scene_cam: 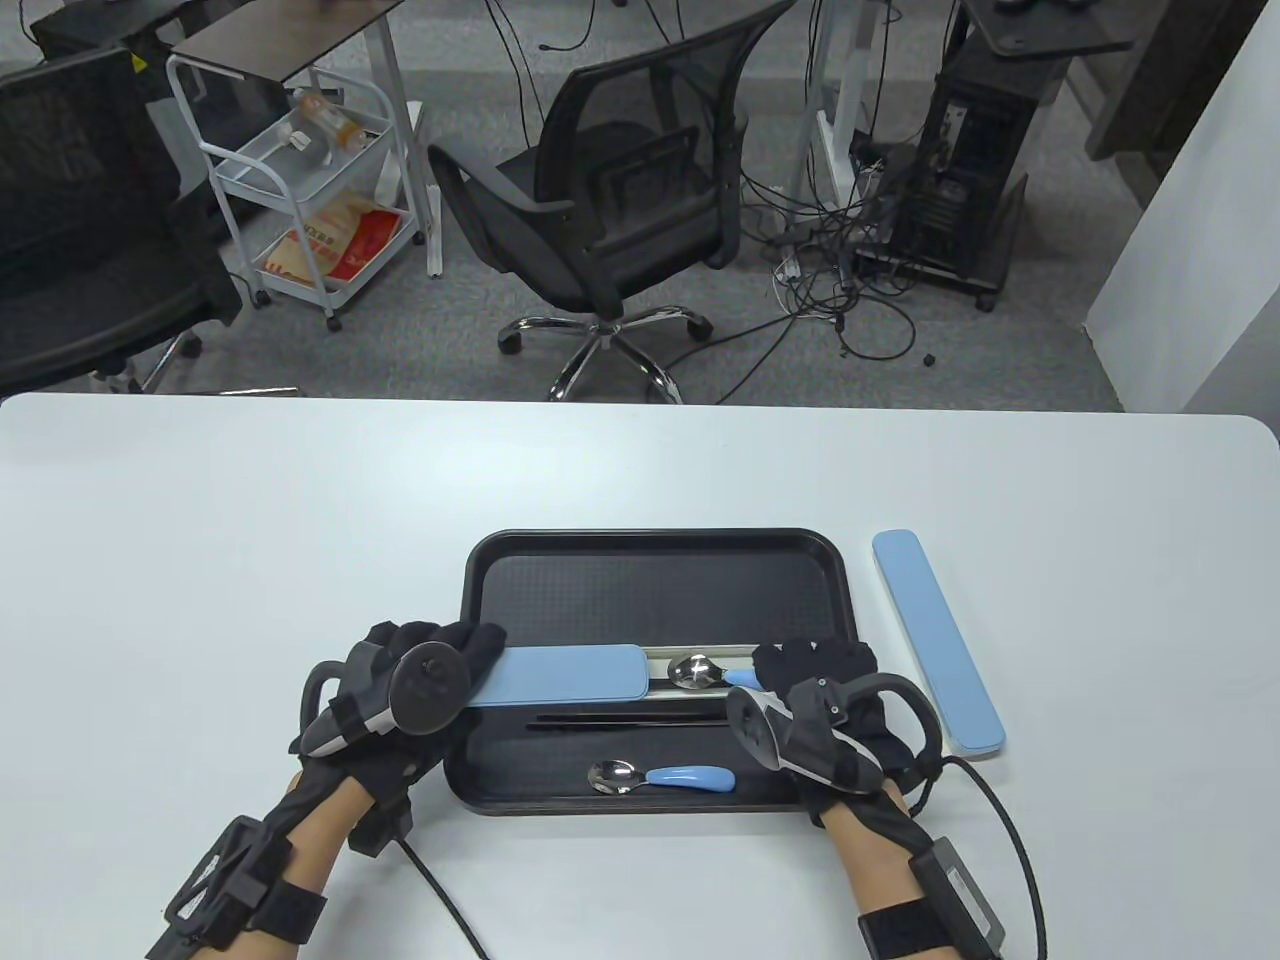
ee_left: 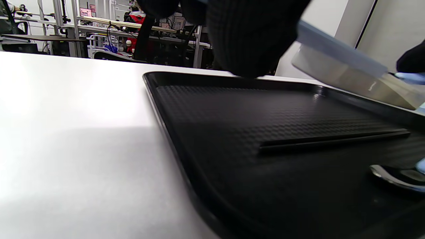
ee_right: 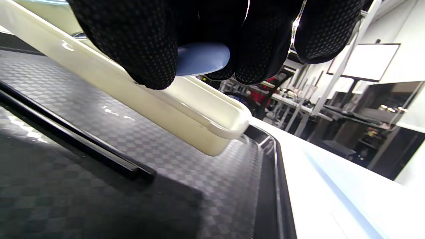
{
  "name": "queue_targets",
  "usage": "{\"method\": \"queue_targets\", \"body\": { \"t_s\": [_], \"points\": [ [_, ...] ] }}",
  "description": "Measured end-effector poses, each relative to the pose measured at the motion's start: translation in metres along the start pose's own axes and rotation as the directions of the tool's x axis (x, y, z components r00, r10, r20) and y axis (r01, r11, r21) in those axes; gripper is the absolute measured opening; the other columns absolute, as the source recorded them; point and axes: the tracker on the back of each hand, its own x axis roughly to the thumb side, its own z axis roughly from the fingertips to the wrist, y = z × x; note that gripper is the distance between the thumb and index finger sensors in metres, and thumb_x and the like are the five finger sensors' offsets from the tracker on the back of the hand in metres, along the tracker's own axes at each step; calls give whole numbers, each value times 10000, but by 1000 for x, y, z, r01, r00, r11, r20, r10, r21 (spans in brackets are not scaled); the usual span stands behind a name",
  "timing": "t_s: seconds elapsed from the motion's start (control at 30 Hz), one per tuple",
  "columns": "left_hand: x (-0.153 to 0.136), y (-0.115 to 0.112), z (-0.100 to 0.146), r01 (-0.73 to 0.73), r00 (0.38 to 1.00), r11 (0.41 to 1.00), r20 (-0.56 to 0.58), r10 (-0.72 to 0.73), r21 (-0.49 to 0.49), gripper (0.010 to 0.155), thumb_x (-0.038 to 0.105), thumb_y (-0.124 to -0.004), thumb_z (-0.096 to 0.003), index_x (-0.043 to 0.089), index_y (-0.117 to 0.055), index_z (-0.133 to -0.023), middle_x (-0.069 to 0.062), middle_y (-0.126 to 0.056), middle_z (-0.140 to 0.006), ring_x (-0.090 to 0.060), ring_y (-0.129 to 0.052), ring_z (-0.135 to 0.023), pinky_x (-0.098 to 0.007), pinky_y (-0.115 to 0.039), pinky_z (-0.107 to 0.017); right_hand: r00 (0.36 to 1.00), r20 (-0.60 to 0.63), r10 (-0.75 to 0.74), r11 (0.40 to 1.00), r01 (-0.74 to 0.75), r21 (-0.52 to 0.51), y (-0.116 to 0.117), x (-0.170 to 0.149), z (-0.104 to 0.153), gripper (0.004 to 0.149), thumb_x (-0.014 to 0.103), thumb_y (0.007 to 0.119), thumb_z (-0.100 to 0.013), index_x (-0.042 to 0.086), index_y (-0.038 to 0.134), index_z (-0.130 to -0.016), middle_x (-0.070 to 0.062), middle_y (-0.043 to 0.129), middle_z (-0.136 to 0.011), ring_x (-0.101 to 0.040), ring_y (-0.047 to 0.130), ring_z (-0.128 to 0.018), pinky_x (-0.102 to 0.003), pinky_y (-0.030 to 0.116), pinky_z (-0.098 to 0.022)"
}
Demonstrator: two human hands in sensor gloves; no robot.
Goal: Slide to open lunch boxes and place utensils
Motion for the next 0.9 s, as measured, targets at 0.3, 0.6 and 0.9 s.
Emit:
{"method": "queue_targets", "body": {
  "t_s": [0.3,0.6,0.9],
  "points": [
    [6,1,1,17,999,1000,30,-17,1,827,388,-926,-489,334,-388,-1115,74,-453,-1169,-287,-496,-1060,-715,-362,-787,999,19,-44,995,46,-88,-8,4,3,521,349,935,-489,249,782,-977,-62,834,-960,-378,853,-854,-622,694,-645],
    [5,1,0,-31,999,999,41,32,-21,826,391,-918,-492,335,-380,-1117,74,-445,-1170,-287,-494,-1060,-722,-362,-785,994,7,-106,985,106,-135,-7,-4,4,537,373,919,-493,241,763,-990,-85,786,-1025,-411,798,-922,-629,683,-654],
    [-10,1,-1,-119,993,992,-29,118,-31,825,394,-911,-497,330,-373,-1119,69,-439,-1172,-294,-492,-1059,-728,-367,-781,878,-276,-391,907,317,-277,1,-58,13,679,521,774,-532,187,587,-1092,-169,700,-1066,-465,756,-920,-631,674,-645]
  ]
}}
